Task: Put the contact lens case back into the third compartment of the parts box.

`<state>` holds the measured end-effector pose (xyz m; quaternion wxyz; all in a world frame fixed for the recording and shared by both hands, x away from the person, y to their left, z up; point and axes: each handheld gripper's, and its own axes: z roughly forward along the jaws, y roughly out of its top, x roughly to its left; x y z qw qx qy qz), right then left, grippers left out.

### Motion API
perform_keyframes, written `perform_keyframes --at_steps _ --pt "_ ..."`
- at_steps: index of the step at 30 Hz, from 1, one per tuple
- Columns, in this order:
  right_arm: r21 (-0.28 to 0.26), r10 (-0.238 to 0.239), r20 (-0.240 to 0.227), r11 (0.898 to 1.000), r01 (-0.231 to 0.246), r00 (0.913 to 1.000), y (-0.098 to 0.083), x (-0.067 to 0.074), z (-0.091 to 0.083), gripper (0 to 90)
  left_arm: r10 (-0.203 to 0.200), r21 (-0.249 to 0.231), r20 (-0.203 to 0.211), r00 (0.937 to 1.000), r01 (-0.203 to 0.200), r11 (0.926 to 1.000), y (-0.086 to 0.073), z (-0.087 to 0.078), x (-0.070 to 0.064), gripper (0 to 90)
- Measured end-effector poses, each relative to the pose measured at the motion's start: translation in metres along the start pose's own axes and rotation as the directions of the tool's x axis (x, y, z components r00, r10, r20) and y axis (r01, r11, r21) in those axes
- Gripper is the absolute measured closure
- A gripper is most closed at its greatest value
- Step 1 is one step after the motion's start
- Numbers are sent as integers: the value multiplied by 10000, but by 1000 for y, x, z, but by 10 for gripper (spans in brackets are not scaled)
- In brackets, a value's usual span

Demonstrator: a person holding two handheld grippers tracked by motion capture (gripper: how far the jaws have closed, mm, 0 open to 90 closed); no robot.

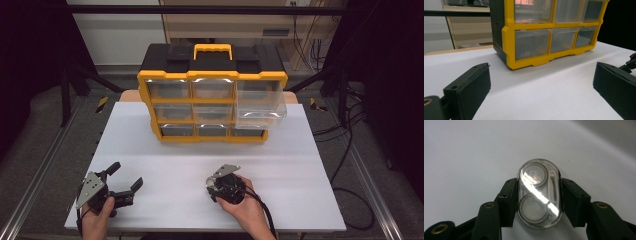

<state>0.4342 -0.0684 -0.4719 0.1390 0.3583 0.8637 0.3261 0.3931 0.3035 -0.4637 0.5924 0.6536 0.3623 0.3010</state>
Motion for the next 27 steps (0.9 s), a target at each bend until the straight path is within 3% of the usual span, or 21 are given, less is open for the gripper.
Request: perform_keyframes --at_steps 5,12,23,27 --pt "-172 23 124 9999 -21 9999 3 -4 -6 490 -164 -128 -6 9999 164 9998 1 1 1 11" --pt "-400 -33 177 9992 41 9998 5 -8 -17 491 24 37 50 10000 -25 10000 0 3 -2 11" --pt "-911 -111 205 9958 130 9997 10 -11 -29 490 -99 22 -7 10000 99 9999 0 2 1 11" --pt "-1155 59 250 9933 -30 9997 9 -15 -36 491 -35 55 33 10000 35 10000 0 3 -1 11"
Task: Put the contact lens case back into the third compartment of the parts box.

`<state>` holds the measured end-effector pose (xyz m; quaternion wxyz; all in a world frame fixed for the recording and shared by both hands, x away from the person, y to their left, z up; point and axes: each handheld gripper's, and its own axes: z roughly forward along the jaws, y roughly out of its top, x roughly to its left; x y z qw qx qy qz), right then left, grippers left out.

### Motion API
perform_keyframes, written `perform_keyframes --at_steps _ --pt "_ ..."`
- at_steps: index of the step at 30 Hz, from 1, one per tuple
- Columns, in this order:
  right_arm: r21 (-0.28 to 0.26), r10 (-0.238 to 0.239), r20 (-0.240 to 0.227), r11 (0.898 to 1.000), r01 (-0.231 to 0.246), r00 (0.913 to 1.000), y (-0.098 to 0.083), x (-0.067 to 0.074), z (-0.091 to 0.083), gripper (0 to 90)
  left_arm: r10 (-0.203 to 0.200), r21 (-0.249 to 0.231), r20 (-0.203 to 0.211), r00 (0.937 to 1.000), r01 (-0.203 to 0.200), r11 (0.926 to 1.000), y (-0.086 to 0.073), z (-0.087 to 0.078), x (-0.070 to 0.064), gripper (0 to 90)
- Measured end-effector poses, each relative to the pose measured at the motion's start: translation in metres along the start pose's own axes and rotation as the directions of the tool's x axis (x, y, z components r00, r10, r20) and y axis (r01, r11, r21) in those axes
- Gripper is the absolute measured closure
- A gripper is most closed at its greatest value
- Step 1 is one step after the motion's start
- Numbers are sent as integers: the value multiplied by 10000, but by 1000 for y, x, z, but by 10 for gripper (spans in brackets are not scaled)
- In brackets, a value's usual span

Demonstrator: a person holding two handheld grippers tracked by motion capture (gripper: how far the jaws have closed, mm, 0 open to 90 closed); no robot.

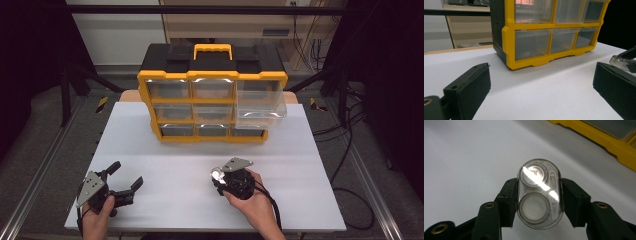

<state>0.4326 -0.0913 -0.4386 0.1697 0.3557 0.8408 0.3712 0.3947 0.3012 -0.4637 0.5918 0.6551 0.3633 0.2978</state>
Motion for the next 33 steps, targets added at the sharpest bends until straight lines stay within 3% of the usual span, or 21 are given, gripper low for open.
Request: perform_keyframes --at_steps 8,33 --pt "-127 203 45 9997 -203 9998 -1 -11 -13 491 -29 -28 -48 10000 29 10000 0 -2 1 11" --pt "-537 300 341 9982 -281 9990 -1 -25 -36 490 -38 -11 1 10000 38 10000 0 -1 0 11"
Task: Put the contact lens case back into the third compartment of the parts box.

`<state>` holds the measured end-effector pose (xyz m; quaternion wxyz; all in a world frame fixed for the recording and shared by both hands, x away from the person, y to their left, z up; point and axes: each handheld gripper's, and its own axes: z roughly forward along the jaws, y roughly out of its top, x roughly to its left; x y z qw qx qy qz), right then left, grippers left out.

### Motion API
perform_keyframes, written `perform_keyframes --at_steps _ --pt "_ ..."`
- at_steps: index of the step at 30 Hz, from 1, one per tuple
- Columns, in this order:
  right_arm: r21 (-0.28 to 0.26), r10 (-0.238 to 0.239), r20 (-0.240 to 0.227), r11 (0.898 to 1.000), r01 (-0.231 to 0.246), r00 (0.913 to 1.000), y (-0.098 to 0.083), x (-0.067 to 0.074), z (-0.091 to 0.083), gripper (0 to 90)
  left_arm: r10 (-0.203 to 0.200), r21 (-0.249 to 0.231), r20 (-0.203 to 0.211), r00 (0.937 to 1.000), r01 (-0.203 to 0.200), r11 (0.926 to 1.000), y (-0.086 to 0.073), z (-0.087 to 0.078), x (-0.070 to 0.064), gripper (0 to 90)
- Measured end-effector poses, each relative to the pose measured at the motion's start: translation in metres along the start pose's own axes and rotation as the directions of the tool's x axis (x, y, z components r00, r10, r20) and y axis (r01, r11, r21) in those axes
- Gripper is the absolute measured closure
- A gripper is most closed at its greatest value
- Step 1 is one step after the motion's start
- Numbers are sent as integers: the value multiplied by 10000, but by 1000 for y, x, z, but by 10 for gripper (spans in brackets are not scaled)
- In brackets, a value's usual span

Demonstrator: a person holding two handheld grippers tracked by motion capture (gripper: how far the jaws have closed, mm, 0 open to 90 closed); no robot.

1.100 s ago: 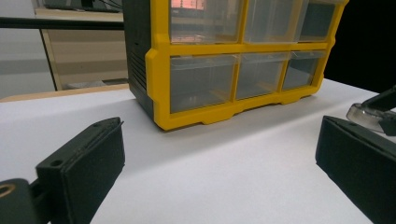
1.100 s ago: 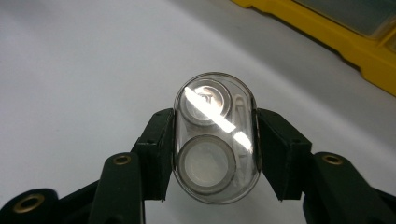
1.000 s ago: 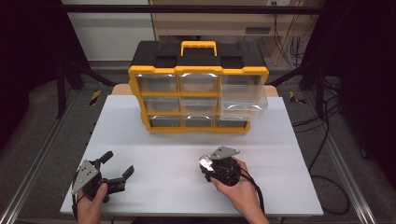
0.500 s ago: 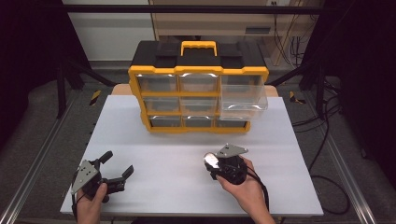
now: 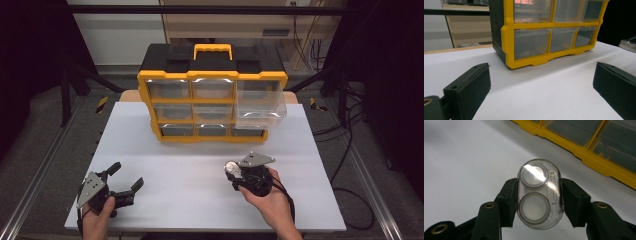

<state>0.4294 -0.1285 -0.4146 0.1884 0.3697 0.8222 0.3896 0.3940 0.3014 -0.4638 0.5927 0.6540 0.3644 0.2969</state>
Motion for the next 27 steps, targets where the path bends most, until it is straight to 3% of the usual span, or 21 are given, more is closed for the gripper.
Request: perform_keyframes --at_steps 14,27 --pt "-218 37 147 9998 -34 9999 -3 -7 -7 490 51 43 -14 10000 -50 10000 0 0 -1 11" --pt "-382 469 570 9983 -448 9973 -13 -29 -26 491 98 82 33 9999 -98 9999 0 1 -3 11"
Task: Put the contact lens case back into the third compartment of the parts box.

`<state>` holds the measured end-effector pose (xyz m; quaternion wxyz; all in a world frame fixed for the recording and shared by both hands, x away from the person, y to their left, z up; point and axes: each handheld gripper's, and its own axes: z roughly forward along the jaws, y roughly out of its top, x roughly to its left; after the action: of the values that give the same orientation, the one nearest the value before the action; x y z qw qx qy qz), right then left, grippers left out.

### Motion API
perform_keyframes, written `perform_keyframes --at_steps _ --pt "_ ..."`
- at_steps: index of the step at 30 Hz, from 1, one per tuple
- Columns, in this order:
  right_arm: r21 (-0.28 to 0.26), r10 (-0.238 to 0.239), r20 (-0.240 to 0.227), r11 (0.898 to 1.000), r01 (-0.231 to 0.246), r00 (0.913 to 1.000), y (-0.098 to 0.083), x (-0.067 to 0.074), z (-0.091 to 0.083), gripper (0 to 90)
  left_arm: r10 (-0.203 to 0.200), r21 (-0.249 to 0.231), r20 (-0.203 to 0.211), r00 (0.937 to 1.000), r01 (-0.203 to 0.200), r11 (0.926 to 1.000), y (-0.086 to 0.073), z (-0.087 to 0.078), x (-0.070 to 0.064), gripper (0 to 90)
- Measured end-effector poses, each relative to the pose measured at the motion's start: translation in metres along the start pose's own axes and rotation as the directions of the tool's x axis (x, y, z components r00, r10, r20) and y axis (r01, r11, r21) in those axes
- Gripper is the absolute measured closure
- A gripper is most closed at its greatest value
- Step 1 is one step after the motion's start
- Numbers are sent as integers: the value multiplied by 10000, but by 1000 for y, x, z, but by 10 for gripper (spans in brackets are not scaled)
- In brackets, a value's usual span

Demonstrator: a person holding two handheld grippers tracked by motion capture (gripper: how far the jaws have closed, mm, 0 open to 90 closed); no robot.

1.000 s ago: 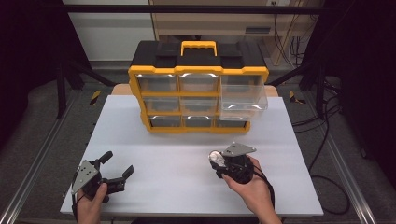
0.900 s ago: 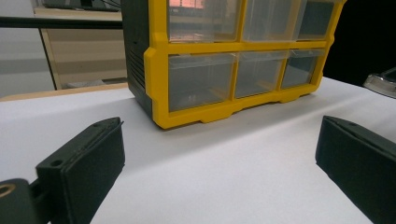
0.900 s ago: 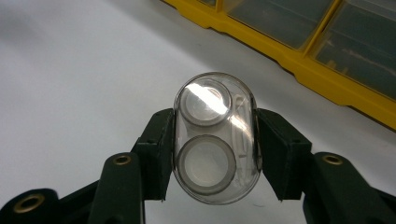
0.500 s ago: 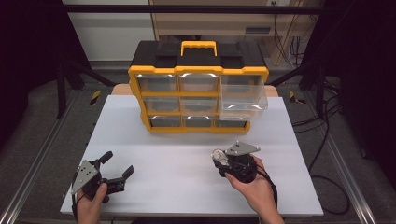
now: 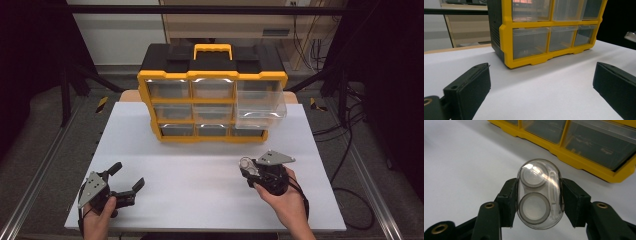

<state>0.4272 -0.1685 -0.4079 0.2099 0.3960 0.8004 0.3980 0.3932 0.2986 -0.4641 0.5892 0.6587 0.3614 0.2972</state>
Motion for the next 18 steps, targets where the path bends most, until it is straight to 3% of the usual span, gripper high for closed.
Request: perform_keyframes --at_steps 18 --pt "-311 450 362 9986 -438 9983 -2 -27 -19 491 -51 34 0 10000 51 10000 0 1 1 11"
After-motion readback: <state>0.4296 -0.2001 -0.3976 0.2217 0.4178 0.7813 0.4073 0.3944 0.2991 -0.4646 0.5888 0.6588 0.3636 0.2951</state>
